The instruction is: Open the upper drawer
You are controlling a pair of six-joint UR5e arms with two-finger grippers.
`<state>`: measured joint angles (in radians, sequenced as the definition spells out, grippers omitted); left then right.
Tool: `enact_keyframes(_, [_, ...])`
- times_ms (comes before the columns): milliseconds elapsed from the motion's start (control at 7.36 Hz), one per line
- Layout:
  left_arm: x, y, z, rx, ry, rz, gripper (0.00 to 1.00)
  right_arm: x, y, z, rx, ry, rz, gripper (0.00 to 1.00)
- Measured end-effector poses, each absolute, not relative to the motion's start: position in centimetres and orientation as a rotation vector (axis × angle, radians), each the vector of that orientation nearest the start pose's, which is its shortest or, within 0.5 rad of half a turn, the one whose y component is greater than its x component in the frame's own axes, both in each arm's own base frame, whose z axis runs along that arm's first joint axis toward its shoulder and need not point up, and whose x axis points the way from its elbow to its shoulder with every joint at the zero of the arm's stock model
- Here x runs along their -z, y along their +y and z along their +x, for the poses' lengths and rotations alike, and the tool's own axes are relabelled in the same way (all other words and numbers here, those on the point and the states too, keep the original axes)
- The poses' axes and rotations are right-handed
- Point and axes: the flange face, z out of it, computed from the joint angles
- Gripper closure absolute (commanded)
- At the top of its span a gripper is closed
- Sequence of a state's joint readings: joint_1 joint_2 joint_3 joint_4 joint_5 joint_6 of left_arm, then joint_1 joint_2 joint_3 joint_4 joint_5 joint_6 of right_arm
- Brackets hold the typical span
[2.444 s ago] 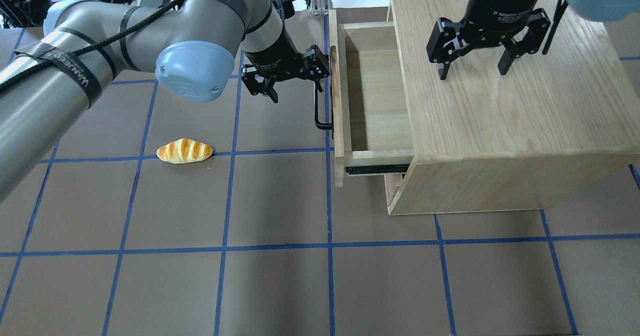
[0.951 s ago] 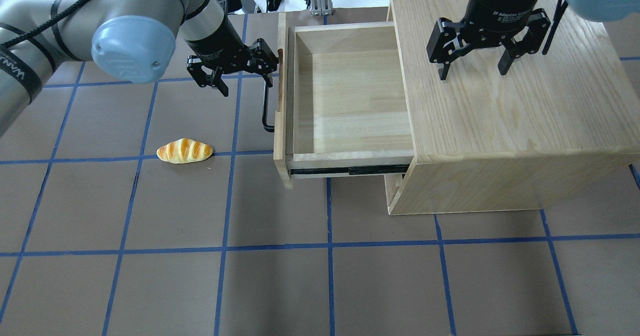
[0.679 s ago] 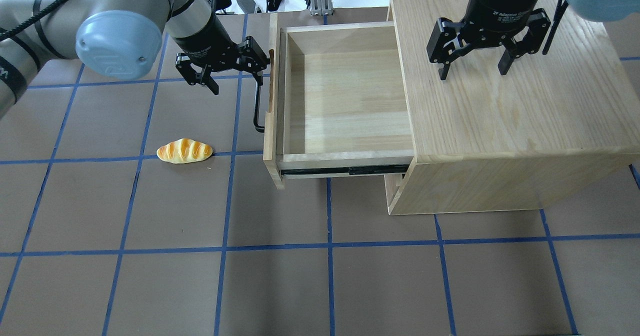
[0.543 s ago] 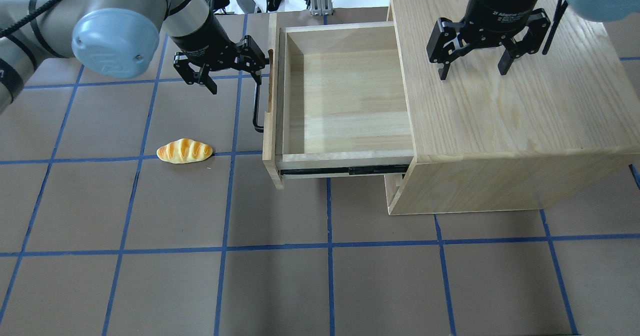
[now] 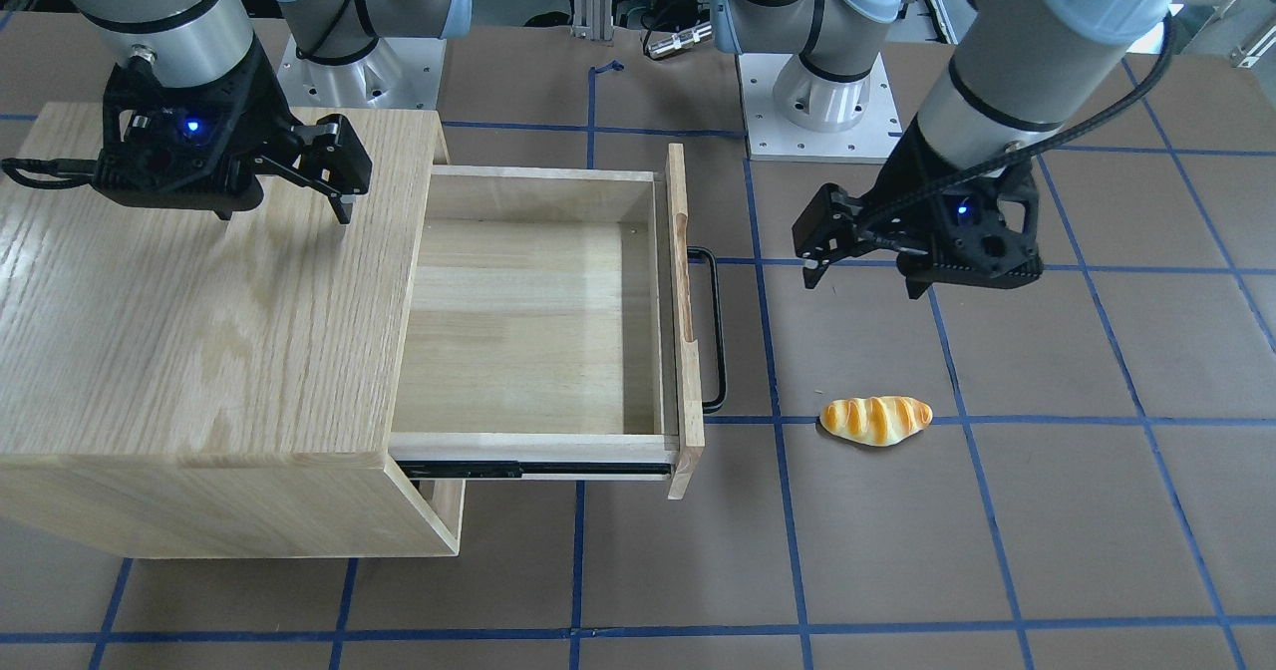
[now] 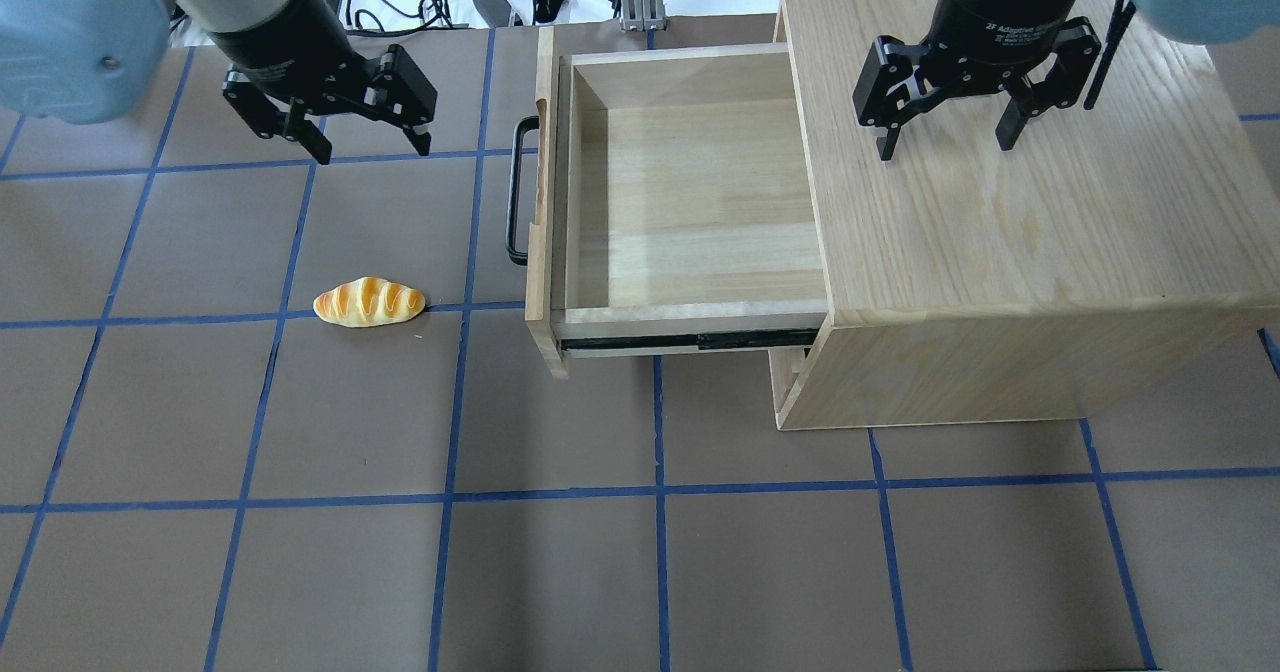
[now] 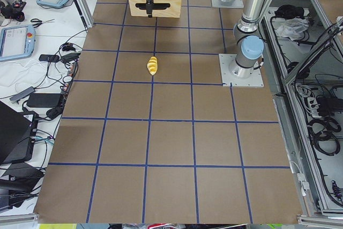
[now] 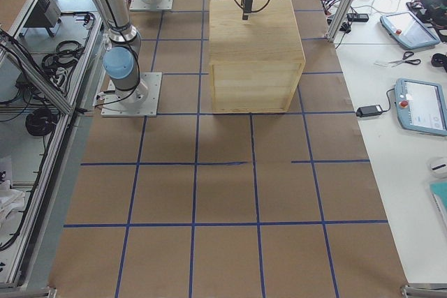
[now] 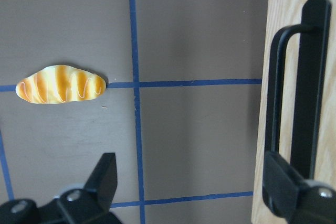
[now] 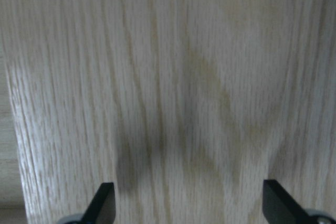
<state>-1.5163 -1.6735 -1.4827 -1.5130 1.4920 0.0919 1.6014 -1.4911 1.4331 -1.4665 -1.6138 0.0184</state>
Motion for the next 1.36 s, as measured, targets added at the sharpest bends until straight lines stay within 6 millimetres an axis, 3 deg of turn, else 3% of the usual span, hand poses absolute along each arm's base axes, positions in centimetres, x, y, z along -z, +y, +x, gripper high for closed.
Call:
enact_keyframes(272, [-51.2,-53.3,-9.1,0.131,3.146,0.071,0.0,-50.5,-51.6,14.5,-0.072,3.185,-0.021,0.0])
enact_keyframes(815, [-53.4,-50.5,-11.8,0.161,3.115,0.116,0.0,-50.5,-51.6,14.5,-0.072,3.185,-0.019,0.0])
enact_keyframes(1358, [-51.4,-49.6,-12.0,-0.003,3.13,0.034,0.0,-50.5,-51.6,14.5,-0.072,3.185,-0.019,0.0])
